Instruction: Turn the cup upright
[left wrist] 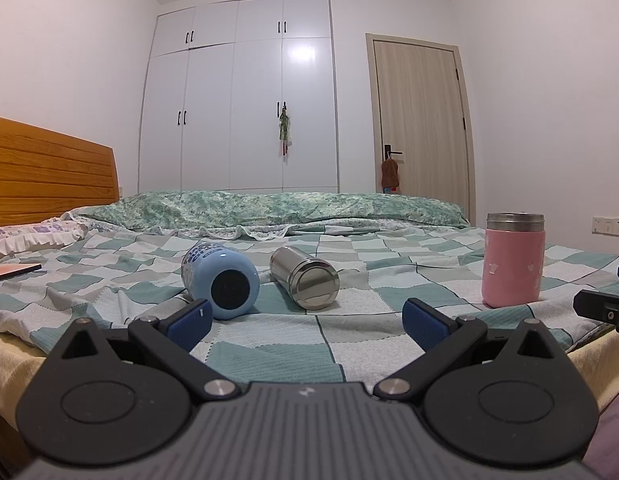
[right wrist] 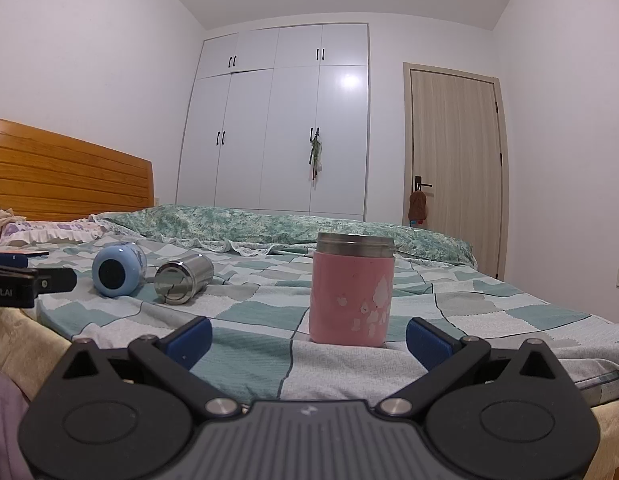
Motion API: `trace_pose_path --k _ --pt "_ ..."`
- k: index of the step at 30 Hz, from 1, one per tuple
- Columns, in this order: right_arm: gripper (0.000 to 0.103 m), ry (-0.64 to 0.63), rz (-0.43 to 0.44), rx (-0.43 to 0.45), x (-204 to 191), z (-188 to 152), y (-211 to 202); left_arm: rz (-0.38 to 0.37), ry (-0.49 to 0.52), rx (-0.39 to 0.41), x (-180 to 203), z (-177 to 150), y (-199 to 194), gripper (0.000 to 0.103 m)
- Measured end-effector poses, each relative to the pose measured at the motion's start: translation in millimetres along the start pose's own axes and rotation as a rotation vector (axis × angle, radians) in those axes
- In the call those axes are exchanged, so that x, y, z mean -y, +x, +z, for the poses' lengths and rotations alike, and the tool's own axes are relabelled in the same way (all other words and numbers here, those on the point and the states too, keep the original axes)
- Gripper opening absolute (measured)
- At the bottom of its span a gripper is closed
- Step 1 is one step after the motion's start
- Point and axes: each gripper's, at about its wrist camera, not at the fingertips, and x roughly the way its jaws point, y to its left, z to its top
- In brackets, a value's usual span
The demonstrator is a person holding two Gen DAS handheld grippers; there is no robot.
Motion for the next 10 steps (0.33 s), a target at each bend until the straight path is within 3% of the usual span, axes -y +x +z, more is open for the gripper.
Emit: trace_pose_path --k 10 --pt "0.103 0.001 0.001 0.001 0.1 -0.4 0.0 -0.019 -0.003 0.001 0.5 0.5 0.8 0.103"
